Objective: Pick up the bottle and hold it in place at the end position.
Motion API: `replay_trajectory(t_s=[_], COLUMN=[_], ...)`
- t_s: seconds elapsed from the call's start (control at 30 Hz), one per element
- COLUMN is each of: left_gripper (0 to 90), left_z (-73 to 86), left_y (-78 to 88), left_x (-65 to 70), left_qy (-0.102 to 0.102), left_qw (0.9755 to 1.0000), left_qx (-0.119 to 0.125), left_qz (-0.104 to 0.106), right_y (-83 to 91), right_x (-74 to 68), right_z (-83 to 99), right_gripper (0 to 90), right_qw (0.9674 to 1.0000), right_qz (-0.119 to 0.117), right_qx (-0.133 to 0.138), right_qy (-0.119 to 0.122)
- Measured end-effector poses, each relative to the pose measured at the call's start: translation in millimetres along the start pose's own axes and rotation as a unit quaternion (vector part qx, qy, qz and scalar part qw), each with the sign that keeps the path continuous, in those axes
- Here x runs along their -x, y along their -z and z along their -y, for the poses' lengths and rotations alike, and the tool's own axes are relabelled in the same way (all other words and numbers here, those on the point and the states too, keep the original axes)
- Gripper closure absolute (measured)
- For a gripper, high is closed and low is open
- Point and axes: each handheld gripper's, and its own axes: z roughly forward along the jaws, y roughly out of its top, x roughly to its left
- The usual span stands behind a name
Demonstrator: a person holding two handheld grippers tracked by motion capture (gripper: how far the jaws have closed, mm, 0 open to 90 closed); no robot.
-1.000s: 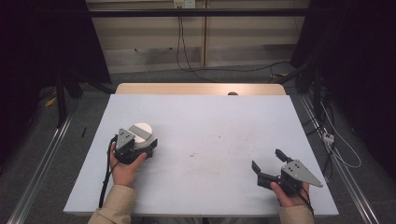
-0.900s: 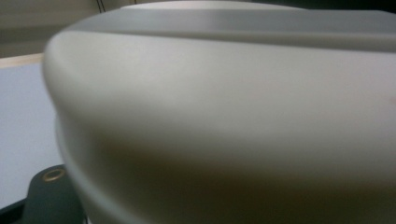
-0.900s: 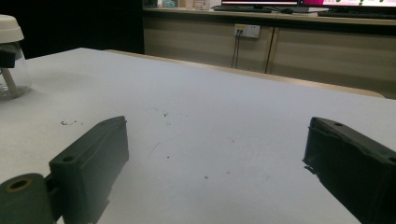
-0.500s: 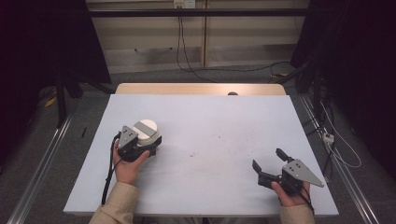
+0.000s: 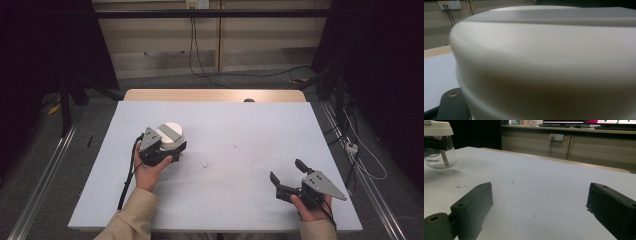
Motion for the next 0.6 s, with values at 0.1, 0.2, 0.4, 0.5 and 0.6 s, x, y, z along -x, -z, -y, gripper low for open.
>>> replay_trajectory(t_s=[0.1, 0.2, 0.4, 0.5, 0.6], left_gripper=[18.3, 18.3, 18.3, 18.3, 18.3], left_z=[-1.1, -3.7, -5.5, -7.1, -8.1], left_y=[-2.4, -7.7, -15.9, -20.4, -22.9], left_x=[0.8, 2.4, 5.5, 6.2, 7.0], left_qy=[-0.001, -0.002, 0.001, -0.001, 0.001], left_qw=[1.0000, 1.0000, 0.9999, 0.9999, 0.9999], left_qx=[0.000, 0.000, 0.000, 0.000, 0.001], left_qz=[0.002, 0.008, 0.014, 0.015, 0.016], right_y=[-0.1, -0.4, 0.0, 0.2, -0.2], right_x=[0.0, 0.4, 1.0, 0.7, 0.7], right_z=[0.2, 0.6, 0.6, 0.5, 0.6], right_gripper=[6.3, 6.3, 6.3, 6.3, 6.3], right_qw=[1.0000, 1.0000, 1.0000, 1.0000, 1.0000], right_qz=[-0.001, 0.000, 0.000, 0.002, 0.000], right_qx=[-0.001, -0.001, 0.000, 0.000, 0.001], right_qy=[-0.002, -0.003, -0.004, -0.004, -0.004])
